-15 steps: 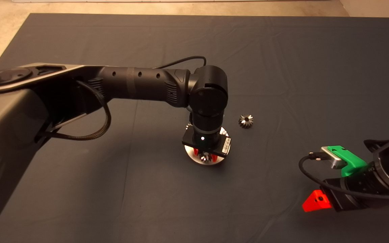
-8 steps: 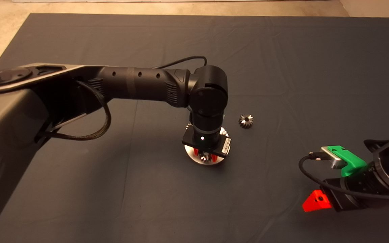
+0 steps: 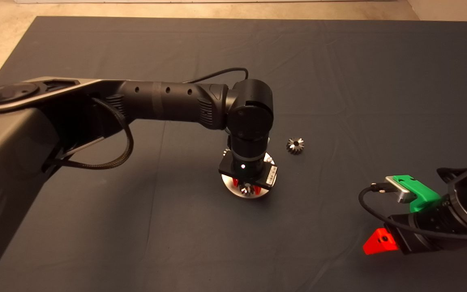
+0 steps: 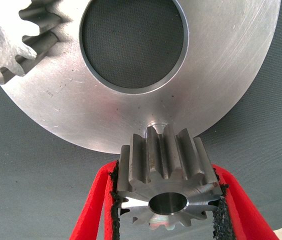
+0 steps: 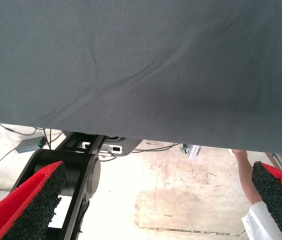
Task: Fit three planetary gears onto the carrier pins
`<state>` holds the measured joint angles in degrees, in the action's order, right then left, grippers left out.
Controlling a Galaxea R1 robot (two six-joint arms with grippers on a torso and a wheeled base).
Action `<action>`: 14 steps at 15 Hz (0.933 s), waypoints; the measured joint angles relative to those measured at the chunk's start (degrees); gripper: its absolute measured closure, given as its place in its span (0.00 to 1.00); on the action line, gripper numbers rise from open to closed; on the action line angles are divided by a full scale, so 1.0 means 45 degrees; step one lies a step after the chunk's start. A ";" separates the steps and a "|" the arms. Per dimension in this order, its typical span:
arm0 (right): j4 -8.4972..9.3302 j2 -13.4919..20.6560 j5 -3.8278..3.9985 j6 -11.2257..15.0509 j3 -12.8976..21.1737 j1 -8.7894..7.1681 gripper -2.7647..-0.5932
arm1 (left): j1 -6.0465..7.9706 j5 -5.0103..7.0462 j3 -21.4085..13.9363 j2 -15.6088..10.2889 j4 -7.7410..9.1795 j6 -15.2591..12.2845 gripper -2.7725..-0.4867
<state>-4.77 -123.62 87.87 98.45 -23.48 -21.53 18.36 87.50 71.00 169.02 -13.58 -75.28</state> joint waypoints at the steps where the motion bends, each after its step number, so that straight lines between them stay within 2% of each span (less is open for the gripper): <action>1: 0.0000 0.0000 0.0000 0.0000 0.0001 0.0000 0.00 | -0.0004 0.0000 -0.0005 0.0000 -0.0014 0.0000 0.84; 14: 0.0002 0.0000 0.0000 0.0000 0.0000 0.0000 0.00 | -0.0070 0.0092 -0.0146 0.0005 -0.0276 -0.0005 0.84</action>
<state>-4.76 -123.62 87.87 98.45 -23.48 -21.53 18.04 87.92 70.34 169.05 -14.82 -75.30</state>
